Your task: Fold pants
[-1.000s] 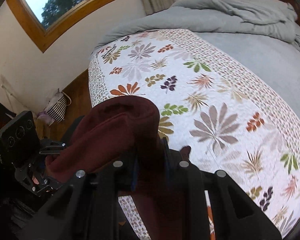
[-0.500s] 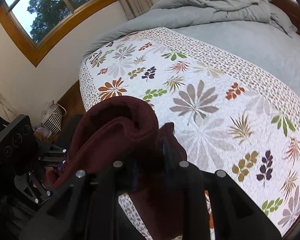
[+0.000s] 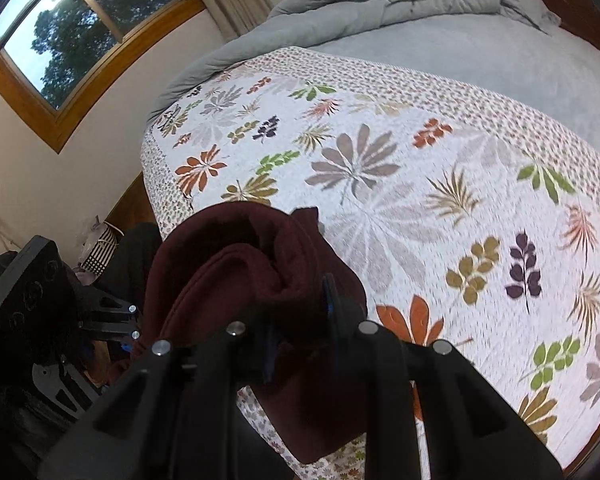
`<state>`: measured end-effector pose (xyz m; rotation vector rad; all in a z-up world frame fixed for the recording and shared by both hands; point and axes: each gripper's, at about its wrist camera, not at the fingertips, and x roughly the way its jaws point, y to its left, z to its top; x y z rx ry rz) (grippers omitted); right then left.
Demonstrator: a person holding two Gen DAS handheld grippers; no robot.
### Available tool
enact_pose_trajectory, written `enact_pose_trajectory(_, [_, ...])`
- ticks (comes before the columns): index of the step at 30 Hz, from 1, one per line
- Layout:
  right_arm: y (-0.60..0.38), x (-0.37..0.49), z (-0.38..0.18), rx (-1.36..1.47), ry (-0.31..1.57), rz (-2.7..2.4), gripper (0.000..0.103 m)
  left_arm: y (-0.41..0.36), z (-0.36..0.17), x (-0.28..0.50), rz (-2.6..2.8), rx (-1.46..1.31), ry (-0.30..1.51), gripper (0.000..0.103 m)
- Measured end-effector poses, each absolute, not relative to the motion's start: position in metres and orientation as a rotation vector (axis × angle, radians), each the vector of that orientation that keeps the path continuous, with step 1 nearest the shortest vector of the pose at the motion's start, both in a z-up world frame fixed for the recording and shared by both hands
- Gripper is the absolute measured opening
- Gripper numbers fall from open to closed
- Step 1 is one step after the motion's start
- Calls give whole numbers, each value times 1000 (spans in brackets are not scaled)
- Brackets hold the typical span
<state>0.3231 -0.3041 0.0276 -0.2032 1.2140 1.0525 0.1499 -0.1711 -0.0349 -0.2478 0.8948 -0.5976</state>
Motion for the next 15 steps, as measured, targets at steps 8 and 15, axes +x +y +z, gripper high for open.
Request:
enact_pose_trajectory(8, [-337,323,-5,-147,1241,1011,20,-205,-62,159,-617,-192,958,37])
enact_pose_trajectory(15, [-364,325,-35,-92,1265,997,20,-230,-91,167,-625,-135,1007,37])
